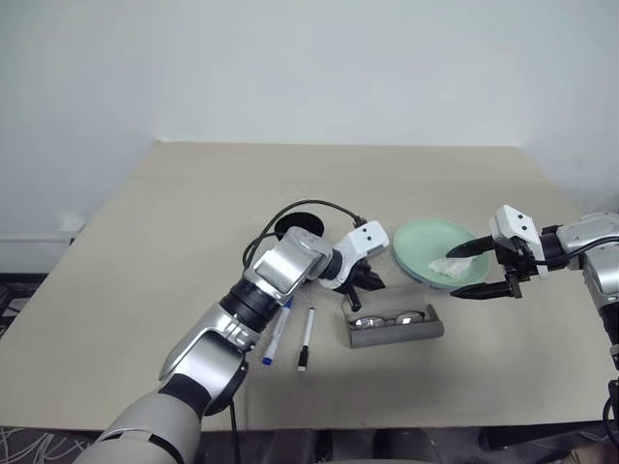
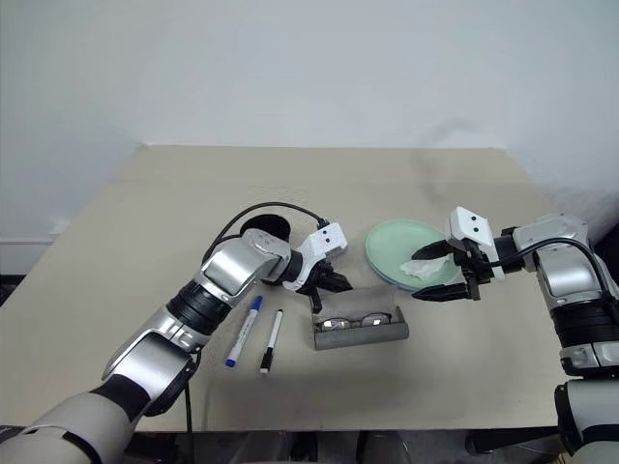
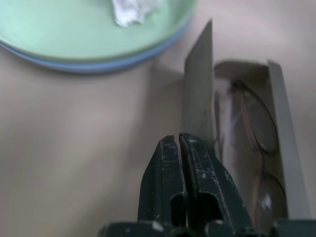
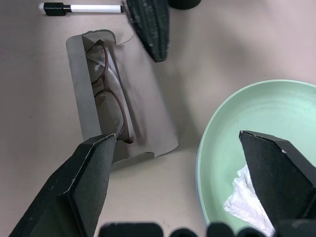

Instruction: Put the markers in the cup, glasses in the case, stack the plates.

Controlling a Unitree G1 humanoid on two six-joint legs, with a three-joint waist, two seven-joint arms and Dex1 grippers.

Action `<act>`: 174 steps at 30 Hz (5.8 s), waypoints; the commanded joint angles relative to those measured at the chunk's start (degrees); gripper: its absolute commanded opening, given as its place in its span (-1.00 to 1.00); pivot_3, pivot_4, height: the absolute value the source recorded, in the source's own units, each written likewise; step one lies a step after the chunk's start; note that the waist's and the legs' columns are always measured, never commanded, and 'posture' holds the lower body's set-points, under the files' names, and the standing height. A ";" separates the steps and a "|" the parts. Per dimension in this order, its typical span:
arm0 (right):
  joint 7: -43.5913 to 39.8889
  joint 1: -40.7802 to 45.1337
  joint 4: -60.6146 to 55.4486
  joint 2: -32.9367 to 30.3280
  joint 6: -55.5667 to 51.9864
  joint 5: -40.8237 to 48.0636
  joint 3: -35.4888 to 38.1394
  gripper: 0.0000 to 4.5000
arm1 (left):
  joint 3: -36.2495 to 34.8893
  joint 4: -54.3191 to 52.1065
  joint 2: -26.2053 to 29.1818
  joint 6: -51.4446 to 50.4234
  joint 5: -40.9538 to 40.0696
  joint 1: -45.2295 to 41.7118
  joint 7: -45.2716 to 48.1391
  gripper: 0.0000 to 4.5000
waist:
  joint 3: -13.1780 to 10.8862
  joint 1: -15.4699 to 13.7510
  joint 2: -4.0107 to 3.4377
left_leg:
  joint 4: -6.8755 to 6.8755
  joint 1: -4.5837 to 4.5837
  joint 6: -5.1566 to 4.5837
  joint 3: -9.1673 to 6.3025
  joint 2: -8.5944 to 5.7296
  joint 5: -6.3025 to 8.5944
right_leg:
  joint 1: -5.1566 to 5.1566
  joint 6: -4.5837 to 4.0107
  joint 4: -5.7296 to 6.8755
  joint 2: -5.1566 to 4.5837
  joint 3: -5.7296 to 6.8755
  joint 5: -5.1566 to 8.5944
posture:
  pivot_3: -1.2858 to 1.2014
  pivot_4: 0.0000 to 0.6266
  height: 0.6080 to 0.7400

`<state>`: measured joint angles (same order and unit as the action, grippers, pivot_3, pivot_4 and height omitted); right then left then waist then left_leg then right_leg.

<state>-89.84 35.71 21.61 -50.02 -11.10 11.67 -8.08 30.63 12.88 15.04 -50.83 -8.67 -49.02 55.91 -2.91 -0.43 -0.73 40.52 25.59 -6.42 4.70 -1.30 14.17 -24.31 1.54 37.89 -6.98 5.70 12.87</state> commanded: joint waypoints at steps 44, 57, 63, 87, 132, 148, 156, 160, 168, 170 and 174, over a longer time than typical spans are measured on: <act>-0.14 2.67 -0.12 2.55 0.90 -0.53 -0.58 0.94 | -11.25 -37.35 11.59 -25.71 -12.57 11.90 -6.63 -0.26 | 0.01 0.07 -0.03 | 0.00 -0.07 0.08 0.01 -0.02 -0.05 | 0.09 0.06 0.00 0.08 -0.06 0.04 | 0.03 -1.00 0.40; -0.99 3.92 1.60 3.81 1.86 -1.00 -1.77 0.94 | -20.85 -37.40 8.61 -41.67 -16.52 13.63 -21.23 0.97 | 0.00 0.03 -0.02 | -0.02 -0.14 0.51 -0.06 -0.07 -0.32 | 0.15 0.33 0.03 0.19 -0.14 -0.05 | 0.03 -1.00 0.40; -1.01 4.14 1.78 3.98 1.87 -1.05 -1.84 0.94 | -20.83 -30.79 8.12 -41.67 -22.72 12.82 -32.55 0.97 | 0.00 0.01 -0.02 | -0.07 -0.16 0.68 -0.09 -0.07 -0.42 | 0.10 0.30 0.03 0.19 -0.15 -0.18 | 0.03 -1.00 0.40; -0.54 4.33 2.11 4.28 2.09 -1.05 -1.67 0.94 | -15.46 -16.39 14.40 -41.67 -61.50 7.80 -70.19 0.97 | 0.01 -0.01 -0.03 | -0.18 -0.18 0.96 -0.19 -0.21 -0.58 | -0.01 0.19 0.03 0.18 -0.27 -0.43 | 0.03 -1.00 0.40; -1.54 5.16 3.29 4.81 2.45 -1.53 -2.16 0.94 | -11.07 -23.50 18.67 -41.67 -70.54 0.81 -69.02 -0.38 | 0.00 0.02 -0.01 | -0.56 -0.17 1.25 -0.11 -0.23 -0.76 | -0.18 0.11 -0.06 0.18 -0.34 -0.49 | 0.03 -1.00 0.40; -2.38 3.80 1.48 4.76 1.13 -1.09 -2.50 0.94 | -10.37 -27.35 21.14 -41.67 -74.42 4.52 -71.25 0.28 | -0.01 -0.03 0.00 | -0.58 -0.17 1.37 -0.13 -0.23 -0.83 | -0.18 0.06 -0.05 0.18 -0.31 -0.48 | 0.03 -1.00 0.40; -2.57 3.05 0.52 5.55 0.63 -0.89 -3.42 0.94 | -11.08 -27.46 22.52 -41.67 -78.08 7.03 -75.13 0.71 | -0.01 -0.02 0.00 | -0.61 -0.17 1.37 -0.12 -0.23 -0.83 | -0.20 0.06 -0.05 0.18 -0.34 -0.48 | 0.03 -1.00 0.40; -2.61 3.22 0.33 6.24 0.49 -0.94 -3.82 0.94 | -11.58 -27.27 23.34 -41.56 -80.16 9.40 -78.03 0.71 | -0.01 -0.02 0.00 | -0.65 -0.18 1.37 -0.12 -0.23 -0.83 | -0.22 0.07 -0.05 0.19 -0.34 -0.49 | 0.03 -1.00 0.40; -2.66 3.40 -0.15 6.86 0.51 -0.21 -4.79 0.94 | -10.48 -26.57 24.63 -39.28 -84.06 12.25 -83.56 0.71 | -0.01 -0.08 0.00 | -0.70 -0.18 1.39 -0.09 -0.25 -0.84 | -0.24 0.06 -0.06 0.18 -0.37 -0.49 | 0.03 -1.00 0.40; -2.66 3.43 -0.37 7.03 0.42 -0.23 -4.94 0.94 | -10.10 -26.58 25.19 -38.70 -84.87 12.78 -84.46 0.71 | -0.01 -0.08 0.00 | -0.75 -0.20 1.40 -0.09 -0.25 -0.85 | -0.24 0.06 -0.06 0.18 -0.37 -0.49 | 0.03 -1.00 0.40; -2.66 3.76 -0.15 7.09 0.69 0.24 -5.36 0.94 | -8.94 -26.48 25.83 -37.37 -86.40 13.47 -86.34 0.64 | -0.01 -0.07 0.00 | -0.87 -0.22 1.52 -0.09 -0.25 -0.92 | -0.29 0.00 -0.06 0.19 -0.38 -0.52 | 0.03 -1.00 0.40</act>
<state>-92.15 37.75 22.95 -42.56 -10.81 10.35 -13.95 21.08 -13.22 40.04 -88.66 -93.99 -35.97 -29.24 -2.92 -0.51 -0.73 39.63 25.36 -4.87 4.61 -1.55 13.23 -24.59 1.54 37.83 -6.79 5.32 12.34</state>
